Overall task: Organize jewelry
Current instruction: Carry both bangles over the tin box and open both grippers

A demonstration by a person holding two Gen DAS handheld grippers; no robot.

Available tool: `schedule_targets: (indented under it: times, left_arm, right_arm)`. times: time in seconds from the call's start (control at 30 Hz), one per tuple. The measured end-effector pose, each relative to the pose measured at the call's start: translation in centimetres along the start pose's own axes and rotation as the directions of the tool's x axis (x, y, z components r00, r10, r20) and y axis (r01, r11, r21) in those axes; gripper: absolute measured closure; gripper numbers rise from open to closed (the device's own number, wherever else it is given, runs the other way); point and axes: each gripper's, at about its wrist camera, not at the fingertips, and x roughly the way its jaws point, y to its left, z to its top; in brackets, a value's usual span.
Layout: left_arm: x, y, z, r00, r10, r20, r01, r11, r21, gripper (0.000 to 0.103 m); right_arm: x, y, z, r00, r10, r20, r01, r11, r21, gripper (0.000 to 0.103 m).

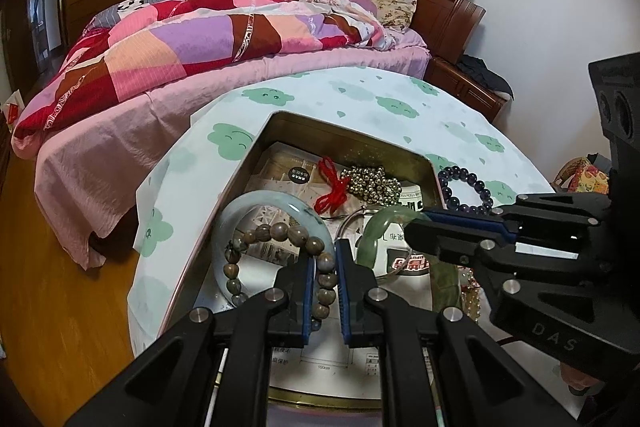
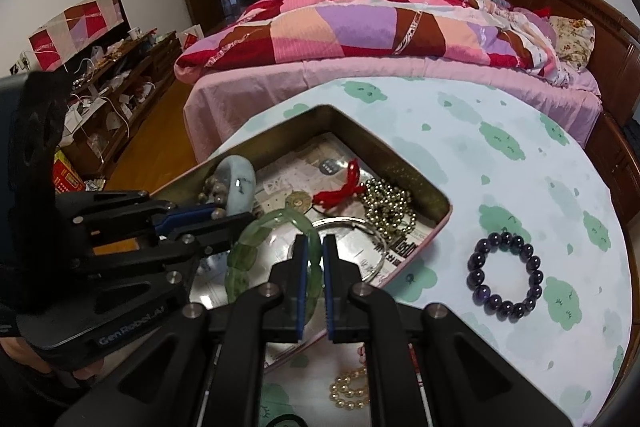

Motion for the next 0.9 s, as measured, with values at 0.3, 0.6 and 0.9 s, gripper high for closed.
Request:
schedule_targets:
  times: [0.3,0.6,0.9]
  left_arm:
    - [0.1,0.1,-0.1,1.0,-0.009,-0.002,0.009,1.0,0.006,0.093]
    - [1.1,0.5,-0.5,1.0,-0.008,-0.027,0.008,1.0,-0.002,0.094]
    - [0.8,0.8,-0.3,1.0,-0.002,-0.013,0.002,1.0,-0.007,0.094]
  right_arm:
    - [0.8,0.4,-0.4,1.0,-0.01,-0.022,0.01,1.0,-0.001,0.095]
    - [1.7,0.2,-0.7,0.998,-0.025,-0.05,0.025,1.0,0.008,0.095]
    - [2.0,0.3,-1.2,0.998,-0.031,-0.055,0.031,0.999,0.011,0.094]
